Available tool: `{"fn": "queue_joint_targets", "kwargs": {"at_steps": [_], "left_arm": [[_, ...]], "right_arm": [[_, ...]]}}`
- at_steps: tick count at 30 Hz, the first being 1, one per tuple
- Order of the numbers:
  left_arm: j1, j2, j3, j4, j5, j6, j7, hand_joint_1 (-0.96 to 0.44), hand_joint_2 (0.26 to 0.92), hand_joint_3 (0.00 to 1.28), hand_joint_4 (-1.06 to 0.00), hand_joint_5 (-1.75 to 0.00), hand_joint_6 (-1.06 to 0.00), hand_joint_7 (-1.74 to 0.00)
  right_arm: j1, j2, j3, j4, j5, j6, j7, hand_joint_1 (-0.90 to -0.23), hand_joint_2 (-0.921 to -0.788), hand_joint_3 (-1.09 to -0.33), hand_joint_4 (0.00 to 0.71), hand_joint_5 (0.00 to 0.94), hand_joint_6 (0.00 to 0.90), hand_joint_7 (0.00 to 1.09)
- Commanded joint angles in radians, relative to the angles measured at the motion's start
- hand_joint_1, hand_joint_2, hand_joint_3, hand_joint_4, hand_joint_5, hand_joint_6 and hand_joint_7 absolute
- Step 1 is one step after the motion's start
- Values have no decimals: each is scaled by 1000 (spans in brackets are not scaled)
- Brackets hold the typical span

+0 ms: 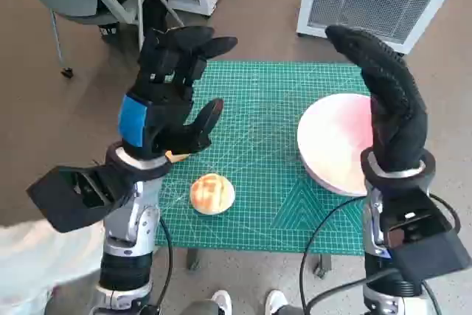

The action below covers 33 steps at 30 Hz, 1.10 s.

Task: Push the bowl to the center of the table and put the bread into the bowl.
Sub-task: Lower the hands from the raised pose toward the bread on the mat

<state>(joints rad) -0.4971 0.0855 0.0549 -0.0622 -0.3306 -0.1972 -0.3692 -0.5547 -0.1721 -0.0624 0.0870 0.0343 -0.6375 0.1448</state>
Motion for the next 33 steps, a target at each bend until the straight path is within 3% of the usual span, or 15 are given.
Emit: {"fn": "queue_joint_targets", "kwargs": {"at_steps": [1,23,27,33], "left_arm": [[11,11,4,-13,1,7,-2,-201,689,757,1,-955,1,-1056],[15,25,8,-16,-3,14,-2,-209,692,748,1,-956,1,-1056],[18,27,6,-17,6,10,2,-208,693,746,1,-955,1,-1055],[28,36,11,-26,21,6,8,-211,694,742,1,-961,1,-1059]], "right_arm": [[27,9,4,-4,-5,11,-6,-505,-921,-626,433,1,27,723],[40,17,-5,7,19,-2,2,-490,-921,-623,426,0,24,730],[52,-12,-47,46,45,-32,8,-491,-921,-622,426,0,24,730],[59,-60,-144,194,103,-110,9,-494,-921,-609,421,0,61,675]]}}
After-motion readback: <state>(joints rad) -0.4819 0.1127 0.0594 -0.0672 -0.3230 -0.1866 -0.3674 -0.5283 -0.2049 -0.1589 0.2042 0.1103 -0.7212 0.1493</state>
